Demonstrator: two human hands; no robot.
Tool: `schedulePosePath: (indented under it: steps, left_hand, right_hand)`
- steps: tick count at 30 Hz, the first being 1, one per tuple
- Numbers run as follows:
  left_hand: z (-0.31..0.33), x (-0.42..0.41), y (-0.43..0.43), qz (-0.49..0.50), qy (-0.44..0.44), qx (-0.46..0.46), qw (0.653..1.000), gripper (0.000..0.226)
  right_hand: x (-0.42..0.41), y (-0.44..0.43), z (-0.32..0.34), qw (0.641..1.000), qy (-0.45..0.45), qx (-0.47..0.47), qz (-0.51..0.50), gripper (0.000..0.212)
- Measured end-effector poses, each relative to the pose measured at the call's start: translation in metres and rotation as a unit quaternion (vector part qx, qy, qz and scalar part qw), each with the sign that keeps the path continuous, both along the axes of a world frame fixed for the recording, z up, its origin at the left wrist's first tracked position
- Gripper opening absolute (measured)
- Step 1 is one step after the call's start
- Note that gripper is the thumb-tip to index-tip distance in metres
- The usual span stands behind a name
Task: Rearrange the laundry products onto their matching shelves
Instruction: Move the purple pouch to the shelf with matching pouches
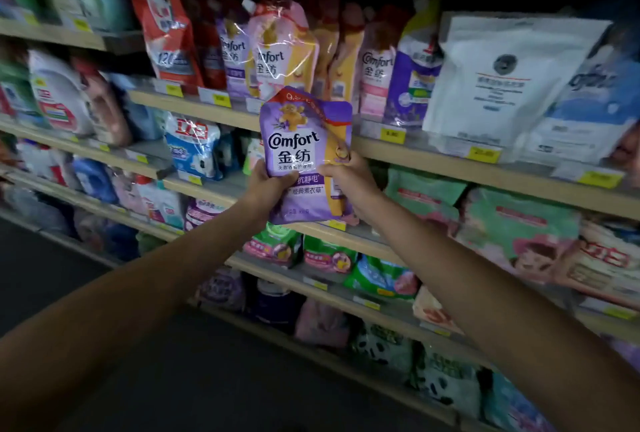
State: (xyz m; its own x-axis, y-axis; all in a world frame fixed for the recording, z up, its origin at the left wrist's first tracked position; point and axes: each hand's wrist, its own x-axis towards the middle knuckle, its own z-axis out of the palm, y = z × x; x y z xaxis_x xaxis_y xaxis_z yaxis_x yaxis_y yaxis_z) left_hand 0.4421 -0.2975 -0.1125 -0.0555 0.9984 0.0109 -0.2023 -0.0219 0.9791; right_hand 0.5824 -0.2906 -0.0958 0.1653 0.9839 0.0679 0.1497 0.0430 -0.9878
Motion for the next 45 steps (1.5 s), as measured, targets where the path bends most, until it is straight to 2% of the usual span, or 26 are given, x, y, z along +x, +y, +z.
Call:
schedulePosePath:
  steps: [3,7,11,15,20,29,33,40,45]
  left_hand:
    - [0.004,-0.035,0.040,0.031,0.005,0.006,0.999,0.032]
    - [0.016,-0.080,0.101,0.079,0.028,-0.007,0.996,0.028]
    - [0.033,-0.113,0.152,0.118,0.004,0.001,0.993,0.024]
    - [0.045,-0.141,0.187,0.136,-0.001,0.046,0.990,0.037]
    - [0.057,-0.176,0.227,0.148,0.012,0.088,0.985,0.035]
    - [0.088,-0.215,0.302,0.071,0.011,0.143,0.987,0.042]
    - [0.100,-0.222,0.337,0.017,0.016,0.167,0.986,0.045]
    - [0.095,-0.220,0.378,-0.054,0.042,0.219,0.973,0.057]
    - [0.082,-0.217,0.396,-0.110,0.060,0.237,0.963,0.054]
  right_hand:
    - [-0.039,0.052,0.002,0.999,0.012,0.016,0.030,0.047]
    - [-0.083,0.114,0.017,0.997,0.020,0.031,0.069,0.037]
    - [-0.119,0.170,0.032,0.995,0.006,0.052,0.081,0.033]
    - [-0.149,0.209,0.046,0.994,-0.021,0.062,0.085,0.041]
    - [-0.182,0.245,0.058,0.991,-0.037,0.100,0.081,0.050]
    - [-0.218,0.296,0.080,0.989,-0.012,0.148,0.005,0.033]
    - [-0.223,0.314,0.090,0.980,-0.027,0.187,-0.064,0.032]
    - [-0.226,0.331,0.085,0.970,-0.053,0.200,-0.130,0.030]
    - [-0.223,0.336,0.077,0.958,-0.106,0.213,-0.160,0.028]
